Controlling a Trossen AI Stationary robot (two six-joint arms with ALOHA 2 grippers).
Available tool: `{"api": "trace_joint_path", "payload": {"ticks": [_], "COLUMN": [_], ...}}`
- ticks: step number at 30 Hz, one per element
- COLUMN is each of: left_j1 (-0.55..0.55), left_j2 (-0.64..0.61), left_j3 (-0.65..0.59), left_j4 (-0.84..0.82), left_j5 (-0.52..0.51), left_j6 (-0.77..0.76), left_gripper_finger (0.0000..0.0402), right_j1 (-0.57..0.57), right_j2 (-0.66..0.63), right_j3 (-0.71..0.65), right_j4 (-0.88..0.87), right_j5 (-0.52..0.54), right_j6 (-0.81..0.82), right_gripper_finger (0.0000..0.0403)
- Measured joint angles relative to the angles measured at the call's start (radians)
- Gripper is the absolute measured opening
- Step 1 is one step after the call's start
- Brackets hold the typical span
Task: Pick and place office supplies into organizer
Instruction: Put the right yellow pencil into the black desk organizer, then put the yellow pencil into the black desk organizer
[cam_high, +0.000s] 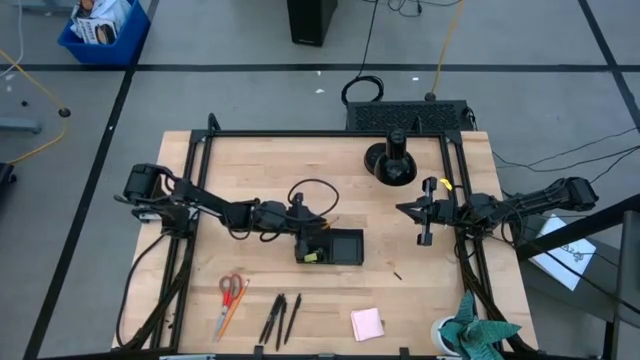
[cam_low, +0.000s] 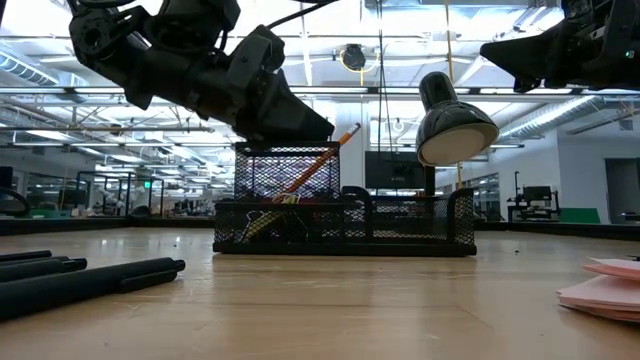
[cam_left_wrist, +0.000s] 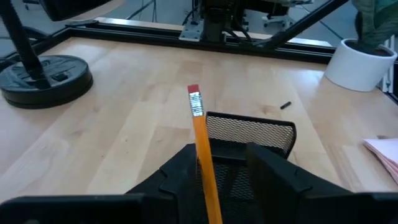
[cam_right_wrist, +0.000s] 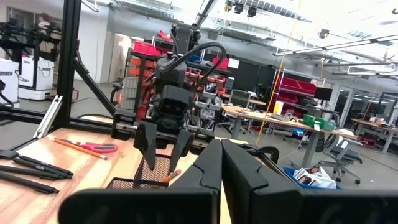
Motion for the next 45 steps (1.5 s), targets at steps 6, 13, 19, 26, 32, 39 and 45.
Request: {"api": "trace_joint_path", "payload": {"ticks": [6,13,19,26,32,39,45], "left_j1": [-0.046,-0.253,-0.453,-0.578,-0.595,-0.593,-0.6], "left_j2": [-0.126,-0.169,-0.122,0.058,0.163,0.17,0.166], "left_j3": [0.148,0.467,0.491,0.47,0.47,0.47,0.47], "left_j4": [-0.428,-1.369,-1.616,-1.606,-1.615,-1.653,-1.681], "left_j5": [-0.128,-0.368,-0.255,-0.132,-0.044,0.004,0.039], "left_j6": [-0.02,-0.534,-1.089,-1.29,-1.384,-1.468,-1.498], "left_gripper_finger": [0.0145,0.0145,0.0145,0.0145,0.0145,0.0145,0.0145], "right_j1": [0.0,0.0,0.0,0.0,0.0,0.0,0.0], "right_j2": [0.0,0.0,0.0,-0.001,0.0,0.0,0.0], "right_j3": [0.0,0.0,0.0,0.0,0.0,0.0,0.0], "right_j4": [0.0,-0.016,-0.014,0.026,0.024,0.024,0.024], "right_j5": [0.0,-0.003,-0.003,-0.004,-0.004,-0.004,-0.004], "right_j6": [0.0,0.0,0.0,0.038,0.053,0.052,0.052], "right_gripper_finger": [0.0,0.0,0.0,0.0,0.0,0.0,0.0]}}
